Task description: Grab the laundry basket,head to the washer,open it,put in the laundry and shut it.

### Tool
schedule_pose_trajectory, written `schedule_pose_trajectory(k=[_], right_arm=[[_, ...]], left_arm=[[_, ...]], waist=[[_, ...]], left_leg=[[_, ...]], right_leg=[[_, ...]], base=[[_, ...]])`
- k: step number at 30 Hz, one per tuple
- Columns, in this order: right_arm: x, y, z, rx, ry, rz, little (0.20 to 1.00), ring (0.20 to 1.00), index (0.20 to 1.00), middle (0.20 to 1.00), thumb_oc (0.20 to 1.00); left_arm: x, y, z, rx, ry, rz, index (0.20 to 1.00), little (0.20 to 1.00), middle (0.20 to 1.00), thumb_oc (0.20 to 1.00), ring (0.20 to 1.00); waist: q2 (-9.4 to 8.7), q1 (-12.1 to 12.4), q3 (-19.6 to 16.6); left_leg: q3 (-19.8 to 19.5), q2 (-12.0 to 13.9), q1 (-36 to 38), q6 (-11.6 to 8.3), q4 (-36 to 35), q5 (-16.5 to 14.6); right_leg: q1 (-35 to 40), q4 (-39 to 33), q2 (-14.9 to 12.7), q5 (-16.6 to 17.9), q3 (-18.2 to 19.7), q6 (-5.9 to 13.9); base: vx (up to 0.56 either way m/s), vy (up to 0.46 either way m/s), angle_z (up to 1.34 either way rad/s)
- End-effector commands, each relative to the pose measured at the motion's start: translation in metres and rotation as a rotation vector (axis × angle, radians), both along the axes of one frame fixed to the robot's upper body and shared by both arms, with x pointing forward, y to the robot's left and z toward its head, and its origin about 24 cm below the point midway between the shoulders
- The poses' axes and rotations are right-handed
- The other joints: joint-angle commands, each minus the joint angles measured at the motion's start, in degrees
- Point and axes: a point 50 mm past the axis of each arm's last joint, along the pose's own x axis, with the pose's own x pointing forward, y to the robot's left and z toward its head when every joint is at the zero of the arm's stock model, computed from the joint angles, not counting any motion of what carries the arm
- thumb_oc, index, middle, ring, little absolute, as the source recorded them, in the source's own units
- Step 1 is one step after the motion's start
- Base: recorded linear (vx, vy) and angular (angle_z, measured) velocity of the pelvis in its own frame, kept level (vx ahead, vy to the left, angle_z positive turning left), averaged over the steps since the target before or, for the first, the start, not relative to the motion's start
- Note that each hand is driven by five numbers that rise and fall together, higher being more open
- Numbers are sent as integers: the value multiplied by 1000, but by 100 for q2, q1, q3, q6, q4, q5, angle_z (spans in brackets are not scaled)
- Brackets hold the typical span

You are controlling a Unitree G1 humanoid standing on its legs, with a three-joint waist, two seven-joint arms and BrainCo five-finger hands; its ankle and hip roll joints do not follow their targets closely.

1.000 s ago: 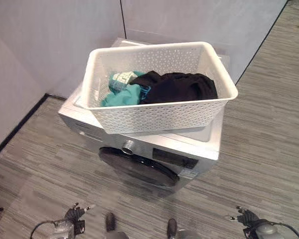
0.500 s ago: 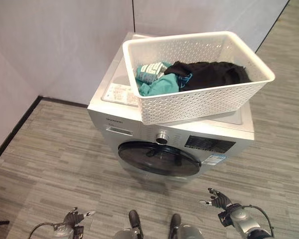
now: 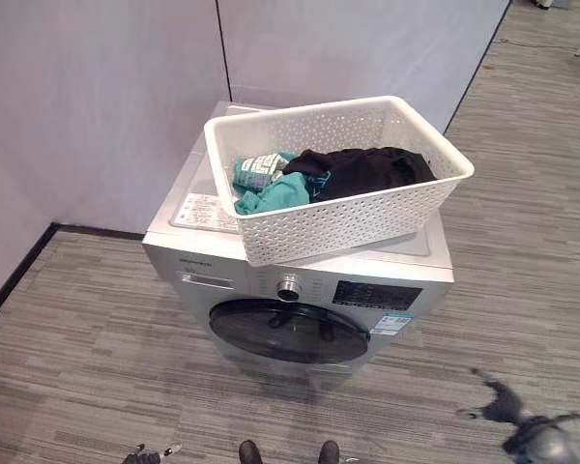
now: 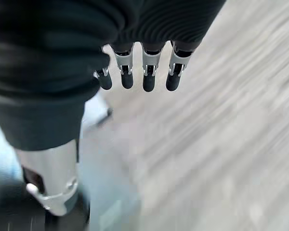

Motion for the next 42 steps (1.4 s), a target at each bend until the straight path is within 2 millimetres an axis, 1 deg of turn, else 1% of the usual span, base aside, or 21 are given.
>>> schedule_pose_trajectory(k=[1,3,5,6,8,9,10,11,12,13,15,17,19,20,22,24,28,34,35,37,42], right_arm=[[35,-8,87,-43,-362,89,1000,1000,1000,1000,1000],[43,-9,138,-107,-539,145,1000,1000,1000,1000,1000],[57,14,208,-267,-705,354,1000,1000,1000,1000,1000],[58,21,221,-296,-747,391,1000,1000,1000,1000,1000],[65,47,258,-365,-844,539,1000,1000,1000,1000,1000],[65,47,258,-365,-844,540,1000,1000,1000,1000,1000],[68,69,284,-408,-922,643,1000,1000,1000,1000,1000],[71,82,293,-372,-978,706,1000,1000,1000,1000,1000],[72,82,293,-371,-979,707,1000,1000,1000,1000,1000],[80,92,293,-313,-1016,739,1000,1000,1000,1000,1000],[99,109,291,-314,-935,830,1000,1000,1000,1000,1000],[118,112,285,-349,-796,856,1000,1000,1000,1000,1000],[131,112,282,-387,-717,857,1000,1000,1000,1000,1000],[149,105,272,-367,-631,813,1000,1000,1000,1000,1000],[159,105,268,-360,-583,800,1000,1000,1000,1000,1000],[166,103,263,-360,-536,785,1000,1000,1000,1000,1000],[169,107,262,-365,-492,795,1000,1000,1000,1000,1000],[181,114,249,-305,-459,788,1000,1000,1000,1000,1000],[183,115,248,-295,-465,785,777,777,777,777,777],[186,114,246,-284,-464,767,200,200,200,200,200],[199,114,240,-309,-478,687,200,200,200,200,200]], left_arm=[[-17,2,-3,-25,44,81,1000,1000,1000,1000,1000],[-20,-4,-5,-52,44,101,1000,1000,1000,1000,1000],[-19,-8,-7,-71,42,99,1000,1000,1000,1000,1000],[-18,-11,-8,-81,43,91,1000,1000,1000,1000,1000],[-16,-15,-9,-97,44,73,1000,1000,1000,1000,1000],[-16,-15,-9,-97,44,73,1000,1000,1000,1000,1000],[-13,-16,-9,-99,43,58,1000,1000,1000,1000,1000],[-12,-16,-9,-99,39,62,1000,1000,1000,1000,1000],[-12,-16,-9,-99,39,64,1000,1000,1000,1000,1000],[-11,-19,-10,-102,47,40,1000,1000,1000,1000,1000],[-11,-19,-10,-97,60,17,1000,1000,1000,1000,1000],[-13,-21,-10,-103,79,-8,1000,1000,1000,1000,1000],[-14,-22,-11,-113,86,-7,1000,1000,1000,1000,1000],[-21,-22,-12,-122,110,-4,1000,1000,1000,1000,1000],[-26,-22,-13,-129,124,8,1000,1000,1000,1000,1000],[-31,-22,-13,-136,140,13,1000,1000,1000,1000,1000],[-32,-20,-12,-140,140,24,1000,1000,1000,1000,1000],[-18,-26,-13,-154,102,-12,1000,1000,1000,1000,1000],[-16,-27,-13,-155,98,-17,1000,1000,1000,1000,1000],[-15,-28,-13,-157,98,-21,1000,1000,1000,1000,1000],[-10,-33,-14,-162,103,-26,1000,1000,1000,1000,1000]], waist=[[-194,-238,-108],[-159,-239,-142],[-162,-228,-186],[-151,-208,-198],[-145,-146,-223],[-144,-147,-223],[-152,-82,-259],[-159,-41,-281],[-160,-53,-280],[-161,71,-305],[-191,156,-321],[-259,288,-335],[-283,314,-344],[-316,409,-351],[-317,439,-349],[-324,486,-356],[-322,497,-330],[-357,524,-319],[-362,527,-313],[-367,529,-303],[-413,540,-297]], left_leg=[[78,275,88,-405,37,30],[131,276,107,-404,37,3],[133,274,106,-405,37,-30],[128,272,106,-401,37,-40],[112,270,99,-399,37,-47],[111,270,98,-399,37,-47],[92,265,102,-397,37,-55],[84,267,106,-393,37,-64],[83,267,105,-393,37,-63],[63,259,103,-382,37,-74],[35,261,91,-390,37,-59],[-1,268,74,-409,37,-27],[-26,270,68,-418,37,-19],[-57,278,56,-431,37,5],[-74,292,45,-441,37,17],[-105,298,18,-444,37,43],[-132,313,0,-457,37,36],[-133,335,-23,-448,37,41],[-135,335,-17,-445,37,38],[-135,334,8,-441,37,13],[-129,332,17,-420,37,-13]], right_leg=[[-26,-149,-386,289,730,719],[-65,-149,-399,320,776,744],[-110,-149,-427,335,810,780],[-117,-149,-429,337,822,788],[-144,-149,-440,350,827,801],[-144,-149,-440,350,826,801],[-158,-149,-444,370,836,810],[-168,-149,-451,377,840,814],[-168,-149,-451,377,839,814],[-169,-149,-459,379,835,815],[-167,-149,-462,385,810,812],[-144,-149,-458,394,760,804],[-131,-149,-463,398,730,803],[-110,-149,-466,399,677,793],[-108,-149,-467,401,658,788],[-115,-149,-469,411,631,778],[-112,-149,-477,388,581,793],[-150,-149,-489,410,563,785],[-147,-149,-493,410,568,787],[-131,-149,-497,401,578,791],[-149,-149,-492,418,599,781]], base=[[-29,40,-5],[-20,34,-27],[-9,23,-45],[-11,14,-27],[-8,3,-7],[-9,0,6],[-7,-1,9],[-7,-1,5],[0,0,0],[0,0,0],[-9,-8,3],[-17,-28,10],[-7,-19,23],[-2,-19,30],[2,-24,17],[12,-21,7],[15,-6,8],[0,0,0],[0,0,0],[0,0,0],[0,0,0]])
